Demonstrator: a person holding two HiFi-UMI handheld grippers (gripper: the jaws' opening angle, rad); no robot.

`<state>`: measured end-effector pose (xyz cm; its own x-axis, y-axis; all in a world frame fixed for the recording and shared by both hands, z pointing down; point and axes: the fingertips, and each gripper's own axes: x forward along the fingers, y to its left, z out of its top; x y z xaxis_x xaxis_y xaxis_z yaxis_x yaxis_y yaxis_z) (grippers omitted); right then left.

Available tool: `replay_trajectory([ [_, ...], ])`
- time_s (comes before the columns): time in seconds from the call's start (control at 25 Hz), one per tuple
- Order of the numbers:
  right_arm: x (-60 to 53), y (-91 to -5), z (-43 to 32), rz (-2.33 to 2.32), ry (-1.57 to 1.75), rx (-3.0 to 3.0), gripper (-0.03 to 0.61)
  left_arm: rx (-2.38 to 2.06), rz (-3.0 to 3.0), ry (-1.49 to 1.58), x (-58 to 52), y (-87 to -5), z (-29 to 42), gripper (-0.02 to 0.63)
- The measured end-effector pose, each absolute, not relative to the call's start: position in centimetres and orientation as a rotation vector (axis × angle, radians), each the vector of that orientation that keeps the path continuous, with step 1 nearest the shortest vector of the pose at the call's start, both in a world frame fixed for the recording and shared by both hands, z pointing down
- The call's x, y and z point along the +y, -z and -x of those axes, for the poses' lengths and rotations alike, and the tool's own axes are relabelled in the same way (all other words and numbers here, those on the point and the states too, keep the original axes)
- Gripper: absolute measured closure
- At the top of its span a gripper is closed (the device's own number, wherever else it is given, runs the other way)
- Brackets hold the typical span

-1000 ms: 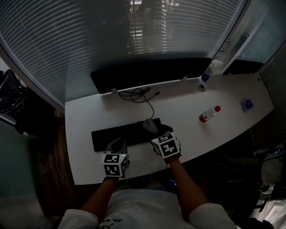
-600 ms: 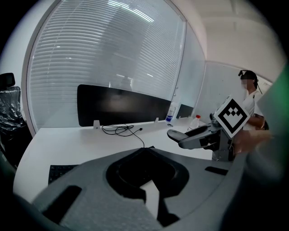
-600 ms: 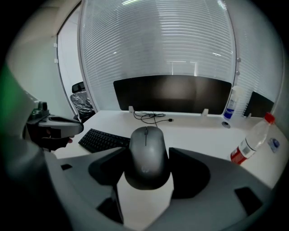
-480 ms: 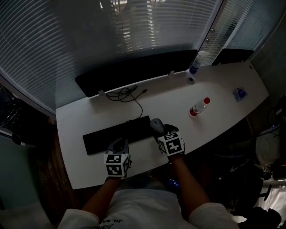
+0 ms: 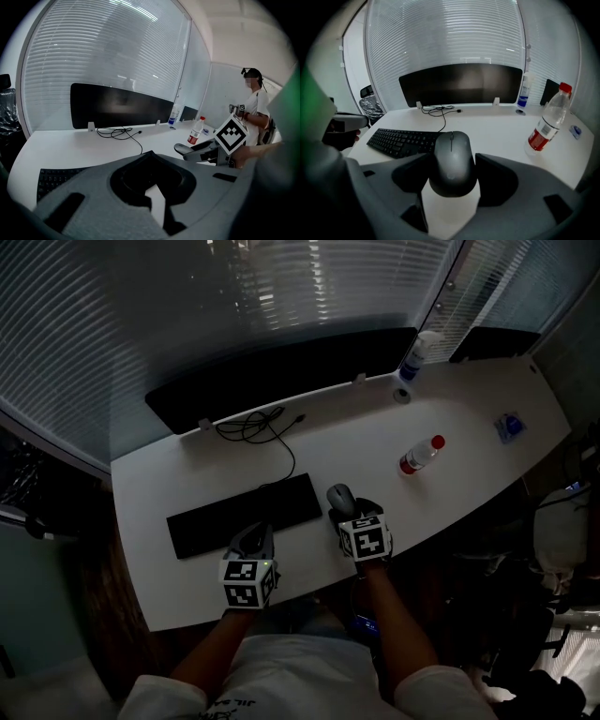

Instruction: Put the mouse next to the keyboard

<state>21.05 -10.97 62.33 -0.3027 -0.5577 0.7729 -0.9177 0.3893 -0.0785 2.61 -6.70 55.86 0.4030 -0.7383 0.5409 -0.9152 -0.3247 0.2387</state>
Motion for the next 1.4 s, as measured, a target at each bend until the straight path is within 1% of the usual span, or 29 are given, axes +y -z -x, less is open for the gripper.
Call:
replay_trajectory([
  [0.52, -11.5, -69.3, -22.2, -1.252, -0.757, -1.902, 0.284, -1.401, -2.120, -0.504, -6.5, -58.1, -2.3, 0.609],
  [1.4, -11.9, -71.9, -23.1, -1.262, -0.771, -1.855, 0.282, -1.402, -2.086, -0.542, -5.2, -59.6, -1.7, 0.609],
])
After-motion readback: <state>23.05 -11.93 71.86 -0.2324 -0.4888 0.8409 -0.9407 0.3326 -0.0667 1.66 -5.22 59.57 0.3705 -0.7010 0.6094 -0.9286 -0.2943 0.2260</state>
